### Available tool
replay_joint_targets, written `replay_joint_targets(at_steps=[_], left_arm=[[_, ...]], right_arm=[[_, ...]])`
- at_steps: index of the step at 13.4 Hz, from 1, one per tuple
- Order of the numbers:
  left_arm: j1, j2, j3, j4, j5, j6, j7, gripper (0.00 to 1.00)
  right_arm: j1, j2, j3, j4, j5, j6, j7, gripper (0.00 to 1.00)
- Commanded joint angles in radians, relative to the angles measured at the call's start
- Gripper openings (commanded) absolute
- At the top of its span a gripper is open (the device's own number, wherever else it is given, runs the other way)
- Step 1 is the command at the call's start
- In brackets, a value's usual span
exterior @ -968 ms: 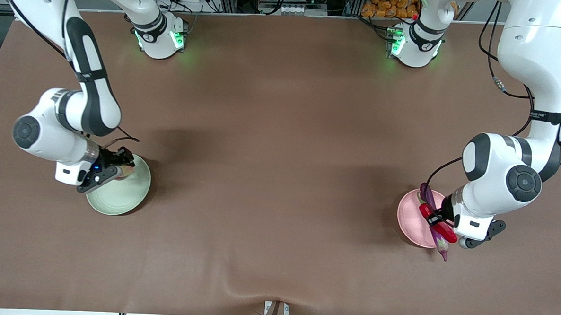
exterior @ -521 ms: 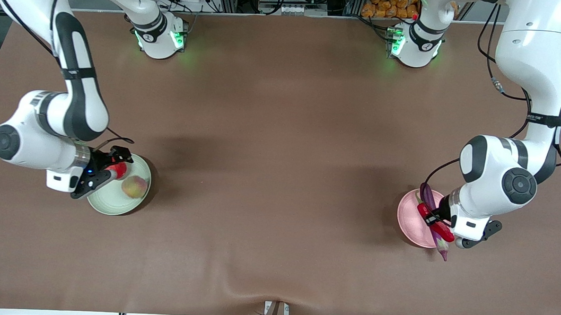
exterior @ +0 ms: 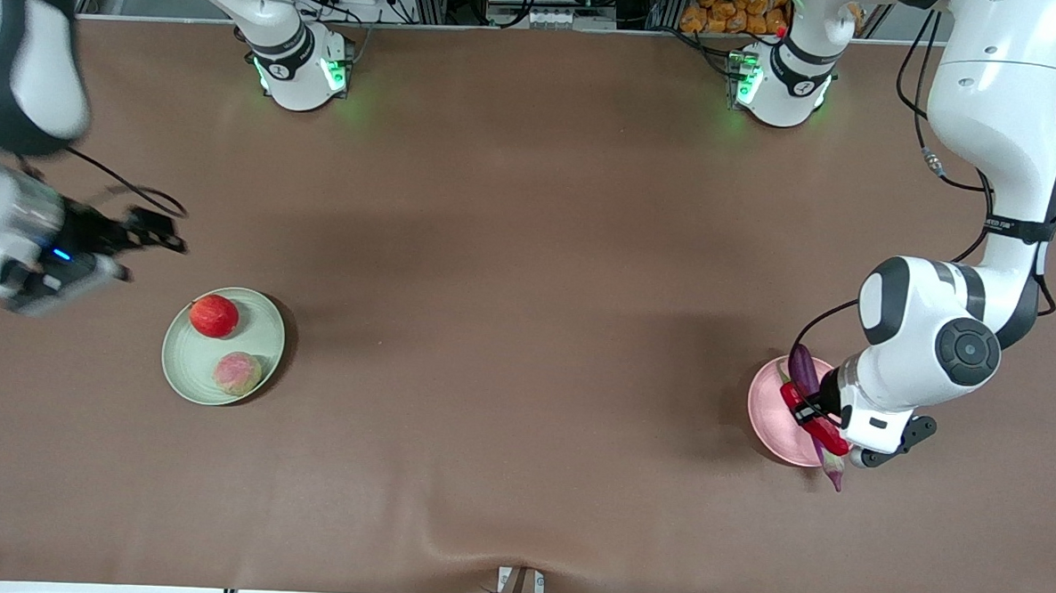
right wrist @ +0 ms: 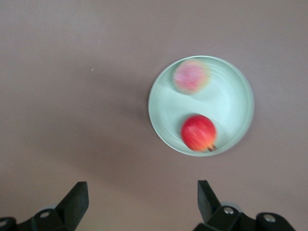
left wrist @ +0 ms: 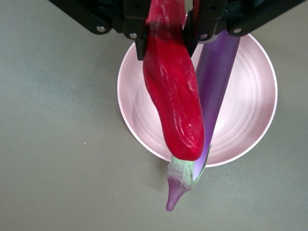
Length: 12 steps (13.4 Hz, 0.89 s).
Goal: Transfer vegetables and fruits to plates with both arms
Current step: 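Open the right gripper over the green plate and withdraw it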
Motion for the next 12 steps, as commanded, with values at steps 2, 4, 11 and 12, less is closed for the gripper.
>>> replay_joint_targets(at_steps=[2,4,11,12], left_arm=[[-0.001,0.003,-0.003,0.011,0.020,-0.001,0.006,0.00],[-0.001,0.003,-0.004,0.008,0.020,-0.001,0.007,0.00],[-0.004,0.034,-0.004,0.015,0.021,0.026,0.011,0.00],[-0.010,0.041,-0.003,0.017,0.029,0.044,0.014,0.00]], right_arm=[[-0.071,-0.030,0.047,0.185,-0.096,-0.196,0.170,1.00],[-0.073,-0.031,0.089,0.260,-0.130,-0.283,0.268,1.00],[-0.139,-0.083,0.162,0.374,-0.173,-0.420,0.448,1.00],[-0.146,-0.094,0.162,0.374,-0.178,-0.420,0.448,1.00]])
